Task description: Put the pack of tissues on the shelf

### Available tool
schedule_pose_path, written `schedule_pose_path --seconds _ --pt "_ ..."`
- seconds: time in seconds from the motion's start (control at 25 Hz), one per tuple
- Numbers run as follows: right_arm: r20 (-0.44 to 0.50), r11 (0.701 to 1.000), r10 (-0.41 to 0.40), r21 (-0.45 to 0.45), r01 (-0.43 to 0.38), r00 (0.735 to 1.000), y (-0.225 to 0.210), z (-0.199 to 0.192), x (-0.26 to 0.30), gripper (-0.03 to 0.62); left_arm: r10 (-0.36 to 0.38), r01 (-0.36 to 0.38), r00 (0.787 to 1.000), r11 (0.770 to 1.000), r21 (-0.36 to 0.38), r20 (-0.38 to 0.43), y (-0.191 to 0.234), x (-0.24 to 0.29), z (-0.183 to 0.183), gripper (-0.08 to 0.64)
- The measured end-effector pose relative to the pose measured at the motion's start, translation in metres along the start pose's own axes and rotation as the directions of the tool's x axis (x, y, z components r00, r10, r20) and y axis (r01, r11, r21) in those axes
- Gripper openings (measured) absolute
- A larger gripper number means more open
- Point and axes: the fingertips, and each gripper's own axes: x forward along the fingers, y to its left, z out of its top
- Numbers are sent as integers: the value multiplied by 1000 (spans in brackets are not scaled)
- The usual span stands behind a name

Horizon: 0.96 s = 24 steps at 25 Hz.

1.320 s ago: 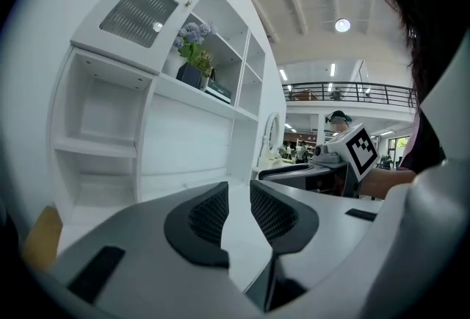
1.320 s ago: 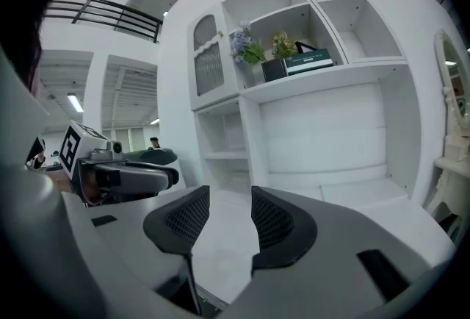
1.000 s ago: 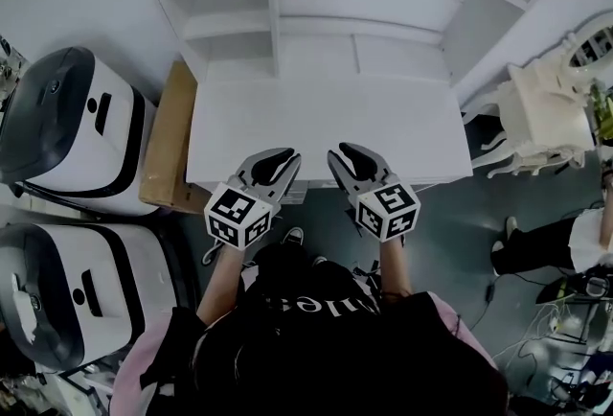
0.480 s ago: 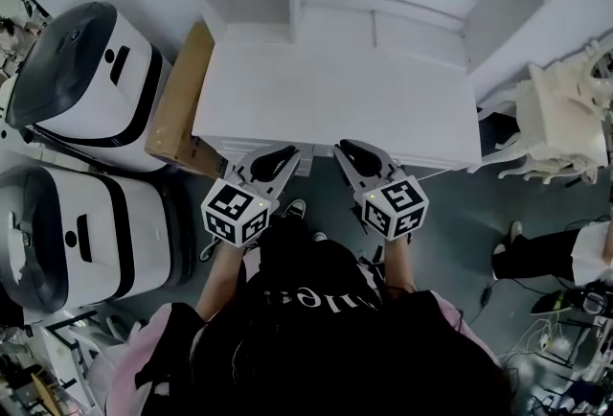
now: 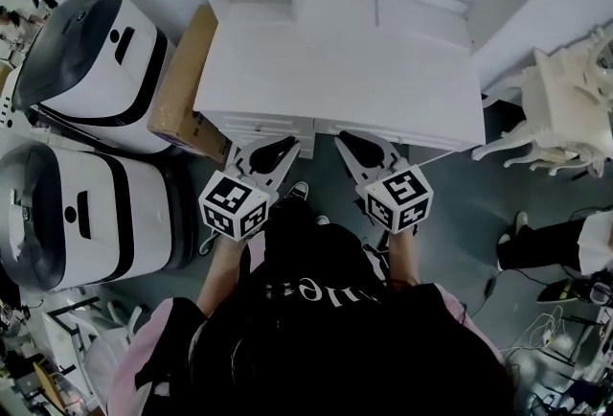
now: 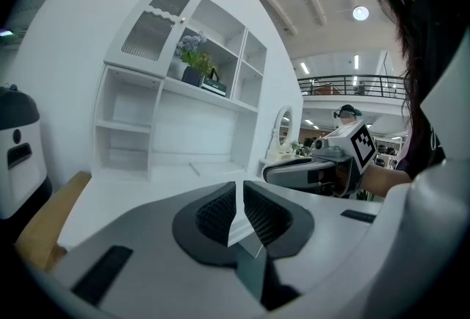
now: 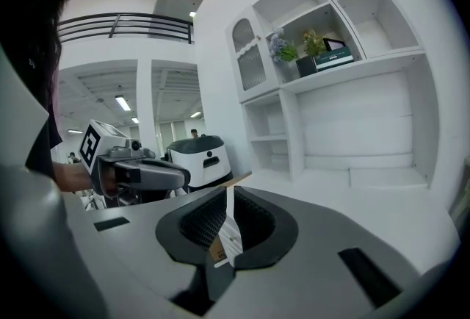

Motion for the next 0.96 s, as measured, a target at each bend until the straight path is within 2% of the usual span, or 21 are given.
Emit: schedule_pose_path --seconds 0.36,0.96 --pt "14 1000 11 -27 -11 1000 10 0 -18 63 0 0 1000 1000 18 11 -19 -5 0 43" --pt "18 999 26 -34 -26 999 19 -11 -38 62 -20 14 998 996 92 63 -50 -13 9 44"
